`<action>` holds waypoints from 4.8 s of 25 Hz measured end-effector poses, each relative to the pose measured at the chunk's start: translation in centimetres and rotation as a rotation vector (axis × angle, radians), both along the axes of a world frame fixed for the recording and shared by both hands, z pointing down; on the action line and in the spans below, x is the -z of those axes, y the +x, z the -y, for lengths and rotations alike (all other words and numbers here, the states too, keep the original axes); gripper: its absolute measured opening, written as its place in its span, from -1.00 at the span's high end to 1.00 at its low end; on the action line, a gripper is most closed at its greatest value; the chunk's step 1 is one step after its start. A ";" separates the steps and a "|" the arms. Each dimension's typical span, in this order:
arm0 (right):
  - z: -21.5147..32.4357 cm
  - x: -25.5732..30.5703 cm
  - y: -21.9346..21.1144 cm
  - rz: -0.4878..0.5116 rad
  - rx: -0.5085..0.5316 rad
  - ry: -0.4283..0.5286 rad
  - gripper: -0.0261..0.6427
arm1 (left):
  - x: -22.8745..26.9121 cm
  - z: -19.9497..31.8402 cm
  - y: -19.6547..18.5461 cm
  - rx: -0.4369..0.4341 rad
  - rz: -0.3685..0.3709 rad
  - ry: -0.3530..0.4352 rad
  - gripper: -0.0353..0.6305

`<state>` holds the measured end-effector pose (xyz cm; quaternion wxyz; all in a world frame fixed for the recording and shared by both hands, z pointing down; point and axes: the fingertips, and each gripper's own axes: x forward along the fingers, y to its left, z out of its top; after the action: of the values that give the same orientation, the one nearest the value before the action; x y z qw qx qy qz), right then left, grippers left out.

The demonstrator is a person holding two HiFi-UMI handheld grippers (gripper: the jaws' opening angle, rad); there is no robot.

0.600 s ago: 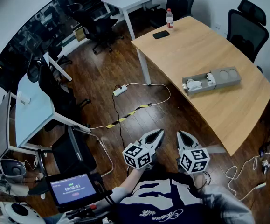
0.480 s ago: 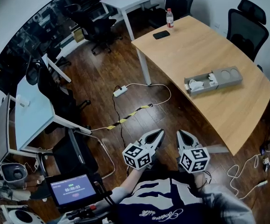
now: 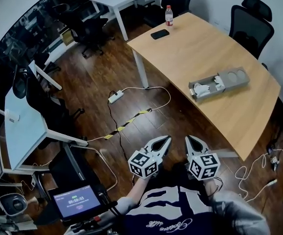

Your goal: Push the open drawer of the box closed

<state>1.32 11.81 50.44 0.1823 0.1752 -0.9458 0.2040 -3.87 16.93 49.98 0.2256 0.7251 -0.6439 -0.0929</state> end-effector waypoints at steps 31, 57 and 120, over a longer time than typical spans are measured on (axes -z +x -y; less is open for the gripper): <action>22.3 -8.5 -5.5 -0.155 0.134 -0.071 0.93 | -2.5 20.3 -5.5 0.122 0.017 -0.137 0.90; 25.8 -11.6 -12.1 -0.348 -0.043 0.022 0.57 | -4.4 30.7 -14.3 -0.293 0.047 -0.198 0.90; 41.1 -12.2 -2.0 -0.614 -0.409 0.082 0.72 | -8.2 45.3 -9.9 -0.588 -0.039 -0.254 0.90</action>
<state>-0.65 -29.26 62.65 0.4060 0.4210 -0.7996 0.1363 -13.78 -28.39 58.20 0.3438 0.8443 -0.4088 0.0436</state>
